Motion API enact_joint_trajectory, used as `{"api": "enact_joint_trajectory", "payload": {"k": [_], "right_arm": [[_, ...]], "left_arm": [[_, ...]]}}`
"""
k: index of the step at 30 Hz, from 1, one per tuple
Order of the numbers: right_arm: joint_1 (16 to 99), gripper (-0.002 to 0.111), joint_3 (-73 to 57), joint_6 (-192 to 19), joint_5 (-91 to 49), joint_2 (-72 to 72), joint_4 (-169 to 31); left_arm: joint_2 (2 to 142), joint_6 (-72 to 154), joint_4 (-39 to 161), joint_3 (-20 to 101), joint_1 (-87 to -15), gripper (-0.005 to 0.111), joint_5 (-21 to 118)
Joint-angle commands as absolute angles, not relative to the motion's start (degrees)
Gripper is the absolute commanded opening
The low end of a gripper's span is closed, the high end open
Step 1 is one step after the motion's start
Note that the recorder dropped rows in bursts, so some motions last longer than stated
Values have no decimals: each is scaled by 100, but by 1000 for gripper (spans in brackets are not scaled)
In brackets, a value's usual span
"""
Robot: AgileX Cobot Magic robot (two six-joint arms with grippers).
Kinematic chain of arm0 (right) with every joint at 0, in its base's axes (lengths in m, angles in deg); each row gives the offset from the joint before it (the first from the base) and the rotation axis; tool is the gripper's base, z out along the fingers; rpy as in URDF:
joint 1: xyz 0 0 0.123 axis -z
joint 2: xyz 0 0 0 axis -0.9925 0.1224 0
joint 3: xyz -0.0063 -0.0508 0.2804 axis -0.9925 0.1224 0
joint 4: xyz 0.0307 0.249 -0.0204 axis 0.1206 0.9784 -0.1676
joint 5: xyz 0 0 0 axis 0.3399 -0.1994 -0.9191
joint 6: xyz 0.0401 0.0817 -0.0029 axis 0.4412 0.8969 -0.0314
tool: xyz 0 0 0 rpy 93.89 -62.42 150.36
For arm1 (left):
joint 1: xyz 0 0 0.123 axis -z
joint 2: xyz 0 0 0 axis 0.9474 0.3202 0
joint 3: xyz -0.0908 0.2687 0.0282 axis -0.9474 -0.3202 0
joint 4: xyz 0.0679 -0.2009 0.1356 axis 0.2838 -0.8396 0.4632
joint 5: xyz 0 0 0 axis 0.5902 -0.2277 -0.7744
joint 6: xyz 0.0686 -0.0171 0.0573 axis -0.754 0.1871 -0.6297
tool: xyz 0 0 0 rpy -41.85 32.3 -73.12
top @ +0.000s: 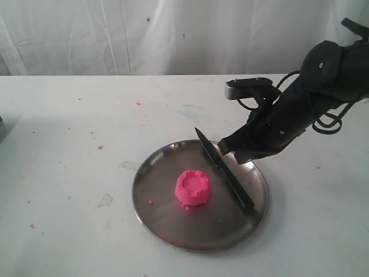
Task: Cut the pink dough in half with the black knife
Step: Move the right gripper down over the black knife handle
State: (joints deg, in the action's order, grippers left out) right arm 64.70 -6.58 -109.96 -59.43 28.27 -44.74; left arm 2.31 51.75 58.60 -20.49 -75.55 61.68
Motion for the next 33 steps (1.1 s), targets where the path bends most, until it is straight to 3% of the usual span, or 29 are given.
{"api": "enact_joint_trajectory", "payload": {"k": [1,6,13,20,27,33], "right_arm": [[6471,0,-672,-10698,-5957,2928,-4481],[6471,5,-672,-11170,-6213,3142,-4343],[6471,36,-672,-11259,-6350,3461,-4117],[6418,37,-1071,-11421,-6932,3425,-4270],[5701,36,-1147,-9271,-6888,3400,-6879],[5603,38,-1134,-9140,-6524,3488,-6708]], "left_arm": [[211,5151,5835,-2049,-7567,0,6184],[211,5151,5835,-2049,-7567,0,6184],[211,5151,5835,-2049,-7567,0,6184],[211,5151,5835,-2049,-7567,0,6184],[211,5151,5835,-2049,-7567,0,6184],[211,5151,5835,-2049,-7567,0,6184]]}}
